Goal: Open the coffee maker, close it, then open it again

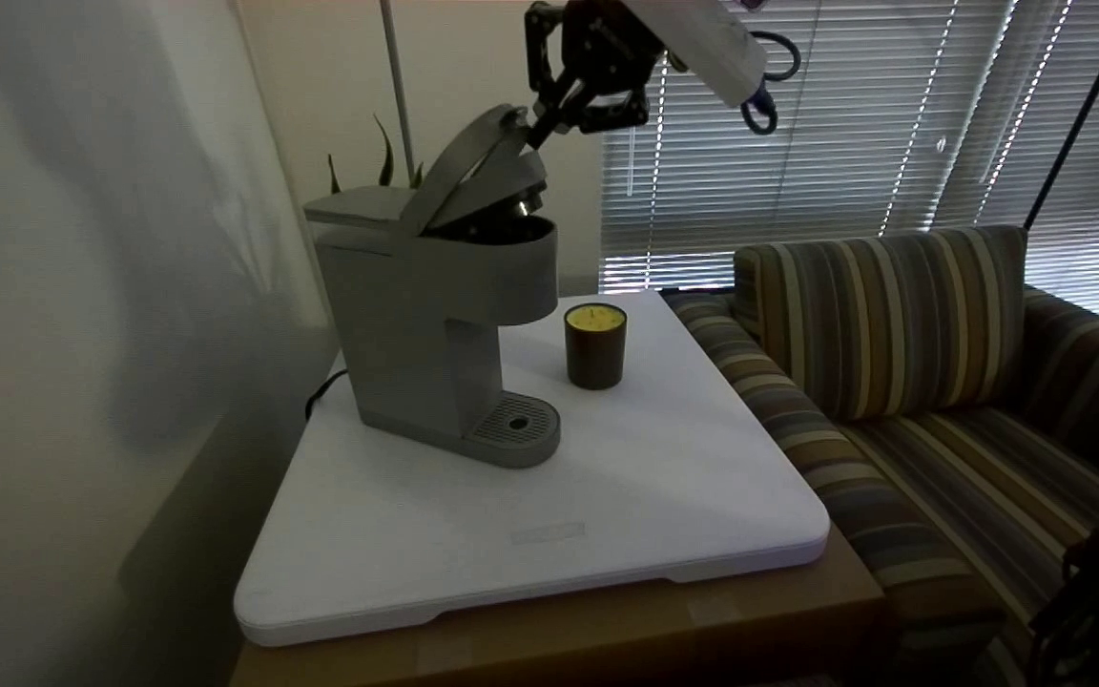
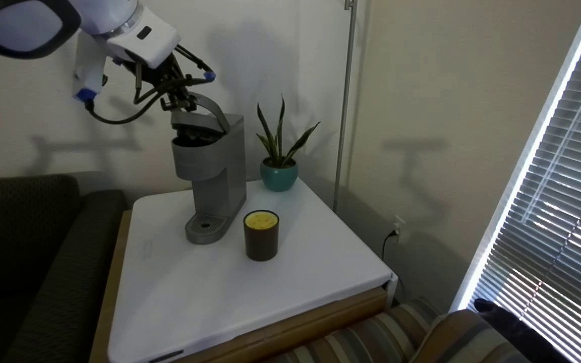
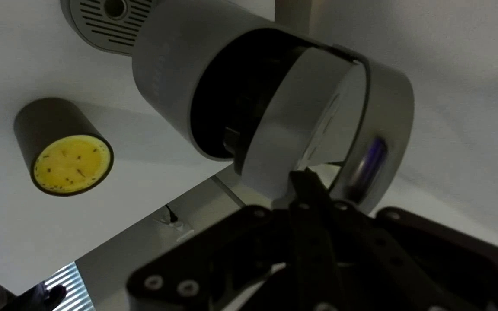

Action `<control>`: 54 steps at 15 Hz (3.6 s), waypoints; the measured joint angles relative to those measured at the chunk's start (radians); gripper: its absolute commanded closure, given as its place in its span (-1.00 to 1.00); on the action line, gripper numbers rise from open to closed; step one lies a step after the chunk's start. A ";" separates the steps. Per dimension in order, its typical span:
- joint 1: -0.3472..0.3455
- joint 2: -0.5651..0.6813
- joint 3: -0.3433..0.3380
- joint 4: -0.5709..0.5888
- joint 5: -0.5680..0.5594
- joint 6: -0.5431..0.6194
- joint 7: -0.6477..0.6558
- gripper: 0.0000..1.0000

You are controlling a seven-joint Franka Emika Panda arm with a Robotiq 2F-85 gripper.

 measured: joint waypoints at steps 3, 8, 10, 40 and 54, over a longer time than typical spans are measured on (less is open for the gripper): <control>-0.006 -0.001 0.000 0.018 -0.041 0.000 0.011 1.00; -0.018 -0.009 0.000 0.042 -0.093 0.000 0.032 1.00; -0.020 -0.012 0.000 0.050 -0.108 0.000 0.039 1.00; -0.027 -0.236 -0.090 0.034 -0.486 -0.358 0.281 -0.08; -0.075 -0.232 -0.027 0.034 -0.489 -0.357 0.277 -1.00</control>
